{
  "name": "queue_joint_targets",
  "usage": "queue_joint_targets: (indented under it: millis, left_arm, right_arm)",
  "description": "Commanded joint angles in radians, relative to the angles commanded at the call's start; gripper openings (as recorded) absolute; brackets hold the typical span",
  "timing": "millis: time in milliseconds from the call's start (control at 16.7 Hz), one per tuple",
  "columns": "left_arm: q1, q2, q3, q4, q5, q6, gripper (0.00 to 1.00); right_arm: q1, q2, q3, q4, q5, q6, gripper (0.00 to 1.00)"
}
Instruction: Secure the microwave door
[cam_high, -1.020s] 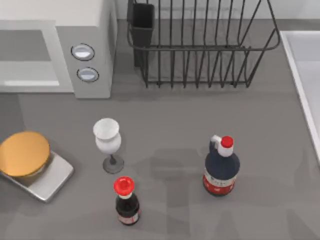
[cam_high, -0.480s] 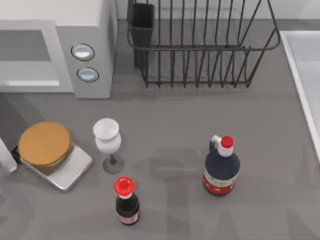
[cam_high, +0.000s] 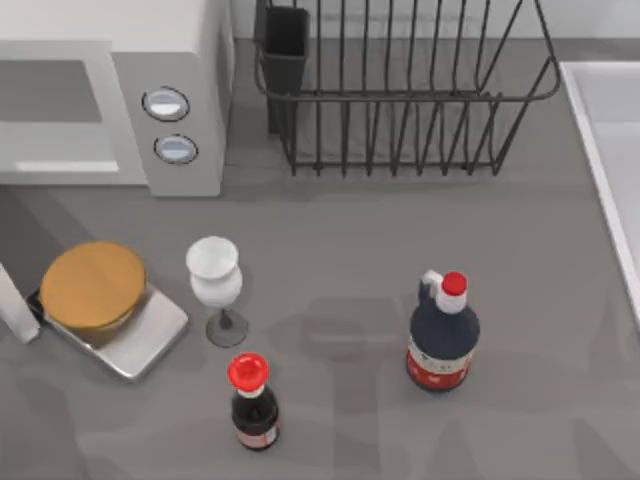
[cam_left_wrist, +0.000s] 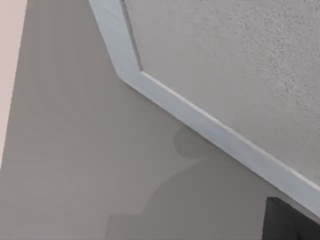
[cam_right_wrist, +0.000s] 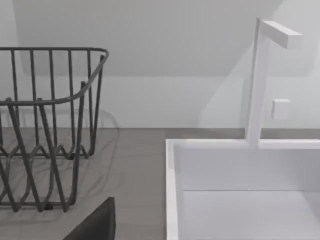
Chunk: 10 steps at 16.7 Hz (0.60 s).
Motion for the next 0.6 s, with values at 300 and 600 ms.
queue_joint_targets:
  millis: [300,600]
  left_arm:
    - [-0.103,-0.085,-0.151,0.011,-0.089,-0.141,0.0]
    - [-0.103,-0.088,-0.207,0.009,-0.115,-0.179,0.0]
  right_arm:
    - [0.0,0.0,0.0,0.0,0.0,0.0,1.0]
    - [0.0,0.0,0.0,0.0,0.0,0.0,1.0]
